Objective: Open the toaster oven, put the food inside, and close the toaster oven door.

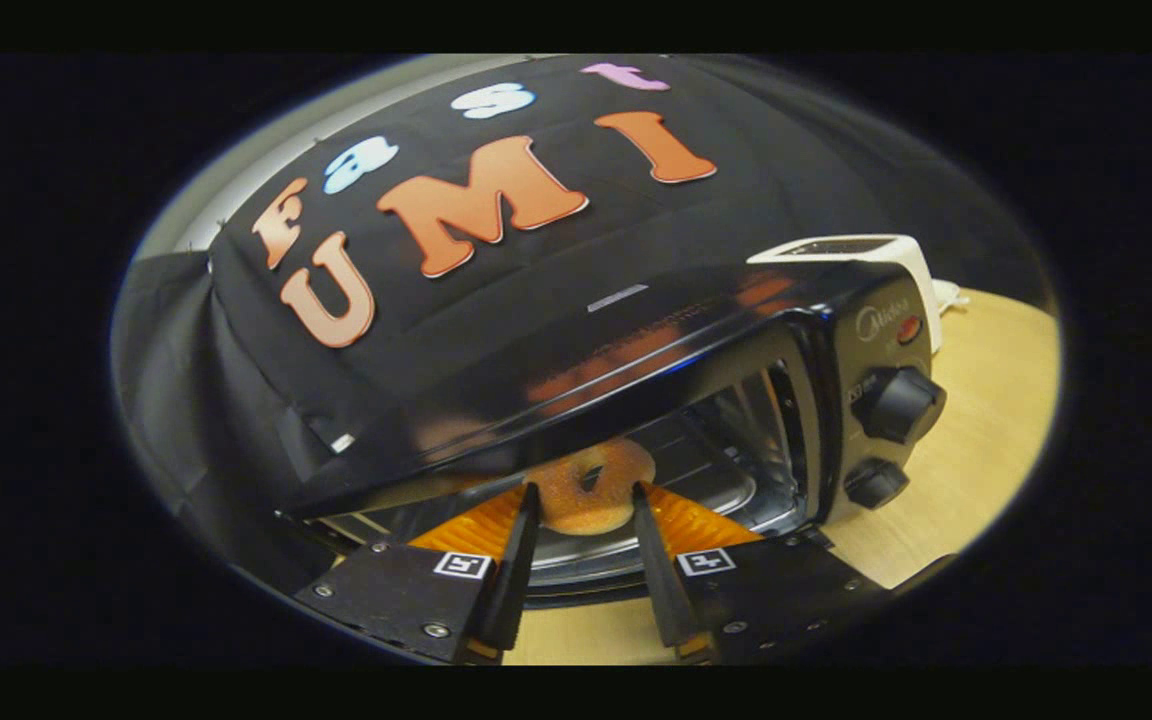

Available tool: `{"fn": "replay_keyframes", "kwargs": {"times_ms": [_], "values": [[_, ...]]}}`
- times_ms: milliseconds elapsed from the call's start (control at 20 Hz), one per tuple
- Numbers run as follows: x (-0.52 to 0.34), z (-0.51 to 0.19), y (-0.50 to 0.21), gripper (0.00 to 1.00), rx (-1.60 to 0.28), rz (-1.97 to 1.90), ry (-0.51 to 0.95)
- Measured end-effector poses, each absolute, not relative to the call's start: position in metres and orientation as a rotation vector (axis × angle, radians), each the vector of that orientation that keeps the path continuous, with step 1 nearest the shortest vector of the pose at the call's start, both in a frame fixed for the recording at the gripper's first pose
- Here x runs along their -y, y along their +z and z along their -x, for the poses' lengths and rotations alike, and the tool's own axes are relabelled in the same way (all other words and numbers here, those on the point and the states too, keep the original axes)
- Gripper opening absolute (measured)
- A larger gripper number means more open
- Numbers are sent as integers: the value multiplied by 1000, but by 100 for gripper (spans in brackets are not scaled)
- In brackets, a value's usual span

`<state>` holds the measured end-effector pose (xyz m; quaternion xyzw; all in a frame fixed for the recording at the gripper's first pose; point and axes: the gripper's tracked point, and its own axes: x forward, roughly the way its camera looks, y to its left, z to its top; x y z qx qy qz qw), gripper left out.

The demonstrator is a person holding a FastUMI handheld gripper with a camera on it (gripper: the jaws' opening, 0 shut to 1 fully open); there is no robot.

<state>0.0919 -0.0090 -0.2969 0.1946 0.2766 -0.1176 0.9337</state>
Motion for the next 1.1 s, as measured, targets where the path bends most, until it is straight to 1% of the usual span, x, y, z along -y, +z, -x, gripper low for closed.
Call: {"fn": "replay_keyframes", "kwargs": {"times_ms": [250,600,650,700,750,800,850,950,1100], "values": [[6,-88,-309,58,-599,-339,-233],[1,-72,-308,59,-644,-236,-187],[0,-70,-305,60,-642,-239,-177],[2,-68,-301,64,-637,-226,-181],[4,-66,-295,71,-621,-207,-187],[4,-64,-287,75,-607,-189,-187],[2,-59,-278,81,-589,-177,-174],[-2,-48,-264,86,-571,-156,-155],[-14,-22,-250,88,-588,-144,-114]]}}
